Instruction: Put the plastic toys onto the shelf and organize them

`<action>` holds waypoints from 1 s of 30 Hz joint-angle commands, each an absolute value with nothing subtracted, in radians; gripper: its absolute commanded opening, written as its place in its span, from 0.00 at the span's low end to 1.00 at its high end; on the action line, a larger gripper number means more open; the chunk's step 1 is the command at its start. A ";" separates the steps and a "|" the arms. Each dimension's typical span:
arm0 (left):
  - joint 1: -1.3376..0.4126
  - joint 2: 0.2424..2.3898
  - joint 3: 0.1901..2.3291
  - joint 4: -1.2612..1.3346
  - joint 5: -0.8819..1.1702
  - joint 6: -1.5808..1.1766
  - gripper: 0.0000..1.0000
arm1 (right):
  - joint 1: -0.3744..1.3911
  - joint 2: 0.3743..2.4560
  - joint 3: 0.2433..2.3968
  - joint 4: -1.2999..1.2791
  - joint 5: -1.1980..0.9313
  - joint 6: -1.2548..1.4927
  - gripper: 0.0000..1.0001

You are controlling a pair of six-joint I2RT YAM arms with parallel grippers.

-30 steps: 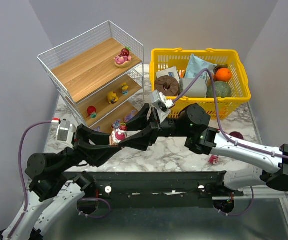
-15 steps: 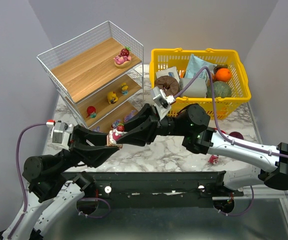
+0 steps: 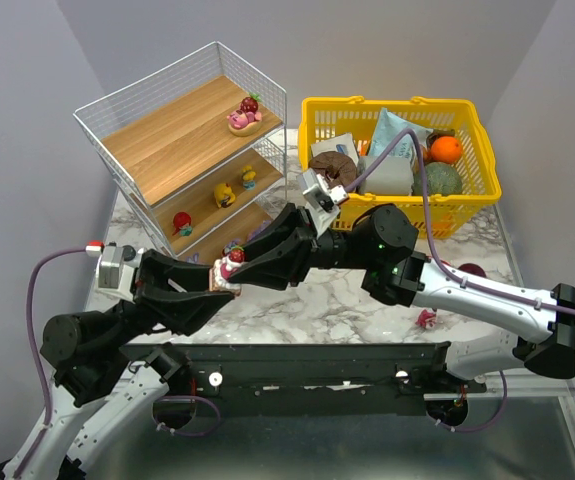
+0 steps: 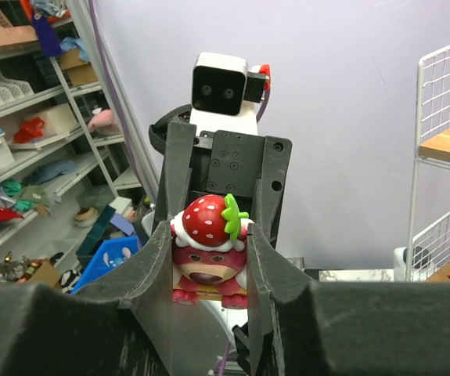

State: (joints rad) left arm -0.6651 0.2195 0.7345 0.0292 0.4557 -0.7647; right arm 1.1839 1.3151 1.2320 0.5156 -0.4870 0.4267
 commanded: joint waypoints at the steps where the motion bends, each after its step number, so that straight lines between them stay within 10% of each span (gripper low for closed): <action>1: -0.663 0.233 0.767 -0.086 0.397 -0.727 0.69 | 1.193 1.330 1.281 0.480 -0.399 0.376 0.01; 5: -0.663 0.227 0.808 -0.199 0.307 -0.681 0.99 | 1.193 1.328 1.334 0.378 -0.286 0.331 0.01; 30: -0.664 0.112 0.960 -0.805 -0.141 -0.468 0.99 | 1.193 1.847 2.187 -0.221 0.442 -0.101 0.01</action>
State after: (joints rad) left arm -0.6651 0.1299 0.9470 -0.7498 -0.1017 -0.5014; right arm 1.1877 1.7977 2.0823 -0.1234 0.3248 -0.0051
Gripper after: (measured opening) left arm 0.988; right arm 0.392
